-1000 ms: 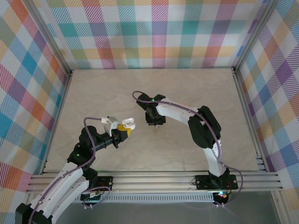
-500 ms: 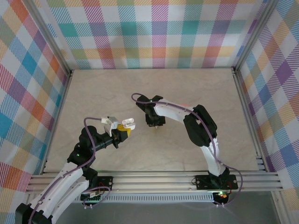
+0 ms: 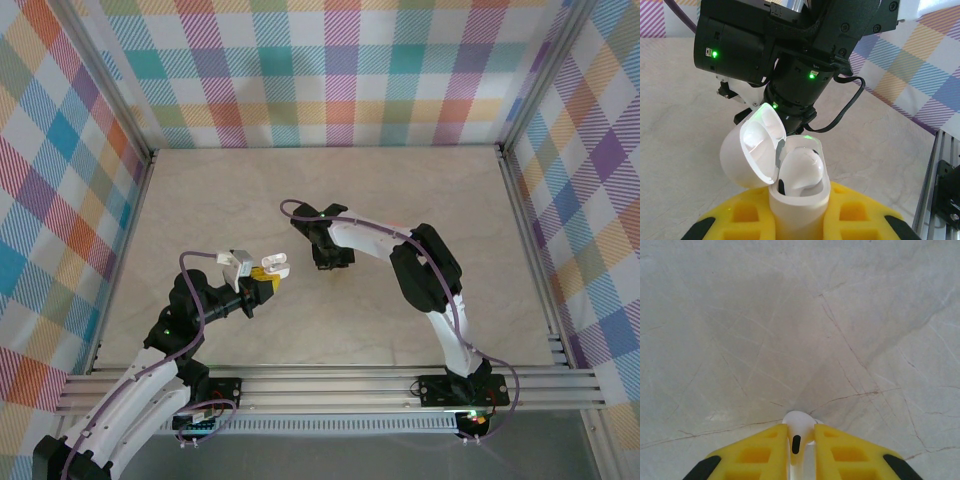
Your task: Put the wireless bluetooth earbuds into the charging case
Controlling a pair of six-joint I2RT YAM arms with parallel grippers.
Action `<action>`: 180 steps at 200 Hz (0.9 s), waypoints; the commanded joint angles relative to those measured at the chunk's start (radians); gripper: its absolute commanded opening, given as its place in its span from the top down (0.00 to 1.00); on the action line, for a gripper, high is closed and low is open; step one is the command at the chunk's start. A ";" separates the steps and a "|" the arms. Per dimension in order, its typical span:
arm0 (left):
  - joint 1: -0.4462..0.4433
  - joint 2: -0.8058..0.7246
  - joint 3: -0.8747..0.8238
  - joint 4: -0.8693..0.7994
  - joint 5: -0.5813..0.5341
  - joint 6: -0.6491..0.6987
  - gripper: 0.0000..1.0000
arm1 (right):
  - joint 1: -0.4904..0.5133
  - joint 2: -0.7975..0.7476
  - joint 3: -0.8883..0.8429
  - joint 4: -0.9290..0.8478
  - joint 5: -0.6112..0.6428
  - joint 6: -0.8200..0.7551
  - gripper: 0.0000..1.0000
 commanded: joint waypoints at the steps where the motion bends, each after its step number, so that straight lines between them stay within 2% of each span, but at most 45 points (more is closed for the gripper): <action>1: 0.008 -0.007 0.026 0.019 0.020 -0.003 1.00 | 0.001 -0.003 -0.008 -0.036 -0.002 -0.009 0.85; 55: 0.008 -0.007 0.027 0.021 0.018 -0.003 1.00 | 0.000 -0.058 -0.019 -0.032 0.024 -0.025 0.99; 78: 0.008 -0.014 0.029 0.017 0.018 -0.004 1.00 | -0.002 -0.118 -0.059 0.022 0.017 -0.036 1.00; 132: 0.008 -0.038 0.020 0.043 0.017 -0.018 1.00 | -0.009 -0.368 -0.244 0.286 -0.067 -0.089 1.00; 180: 0.008 -0.035 0.026 0.130 0.045 -0.057 1.00 | -0.011 -0.630 -0.410 0.597 -0.219 -0.147 1.00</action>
